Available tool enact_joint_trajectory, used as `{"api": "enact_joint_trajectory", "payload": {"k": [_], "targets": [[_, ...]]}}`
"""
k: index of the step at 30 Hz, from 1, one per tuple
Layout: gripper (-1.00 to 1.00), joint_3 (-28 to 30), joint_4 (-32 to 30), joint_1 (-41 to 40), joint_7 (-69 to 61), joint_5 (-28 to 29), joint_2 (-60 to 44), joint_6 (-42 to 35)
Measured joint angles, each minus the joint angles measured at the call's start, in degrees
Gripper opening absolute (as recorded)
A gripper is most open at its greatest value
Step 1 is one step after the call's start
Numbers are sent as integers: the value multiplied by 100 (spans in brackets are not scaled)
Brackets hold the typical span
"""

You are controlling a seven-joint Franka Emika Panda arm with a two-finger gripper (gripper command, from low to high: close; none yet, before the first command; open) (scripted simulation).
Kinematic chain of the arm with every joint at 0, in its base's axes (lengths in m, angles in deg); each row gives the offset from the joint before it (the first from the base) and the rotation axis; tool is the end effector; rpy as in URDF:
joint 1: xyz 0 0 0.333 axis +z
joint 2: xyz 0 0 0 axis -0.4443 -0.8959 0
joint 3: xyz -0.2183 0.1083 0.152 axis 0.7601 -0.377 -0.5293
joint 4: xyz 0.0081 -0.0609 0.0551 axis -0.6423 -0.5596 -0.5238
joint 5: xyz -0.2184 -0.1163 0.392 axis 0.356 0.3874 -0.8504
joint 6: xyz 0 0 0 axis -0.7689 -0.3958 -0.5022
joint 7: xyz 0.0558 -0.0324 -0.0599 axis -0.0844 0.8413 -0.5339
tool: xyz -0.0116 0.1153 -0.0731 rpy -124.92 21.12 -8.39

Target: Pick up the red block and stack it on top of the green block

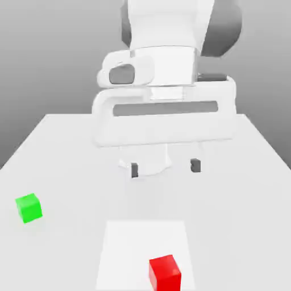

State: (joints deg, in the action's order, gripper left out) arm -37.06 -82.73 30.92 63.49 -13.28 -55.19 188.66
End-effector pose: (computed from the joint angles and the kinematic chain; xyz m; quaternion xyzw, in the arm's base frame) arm 0.5643 0.0344 0.2462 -0.9538 0.2800 -0.0997 0.0431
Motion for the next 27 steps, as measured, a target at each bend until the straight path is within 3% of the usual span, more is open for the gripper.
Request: {"api": "enact_joint_trajectory", "payload": {"k": [7, 12, 13, 20, 25, 27], "targets": [[0, -52, -190, 38, -258, 88, -1452, 537], [0, -69, -79, 32, -296, 93, -2490, 1328], [-100, -71, -63, 32, -299, 90, -2594, 1415], [-100, -74, -68, 28, -292, 98, -2569, 1390], [-100, -13, -229, -8, -256, 111, -1676, 660], [-100, 324, -404, -258, -68, 131, -1423, 587]]}}
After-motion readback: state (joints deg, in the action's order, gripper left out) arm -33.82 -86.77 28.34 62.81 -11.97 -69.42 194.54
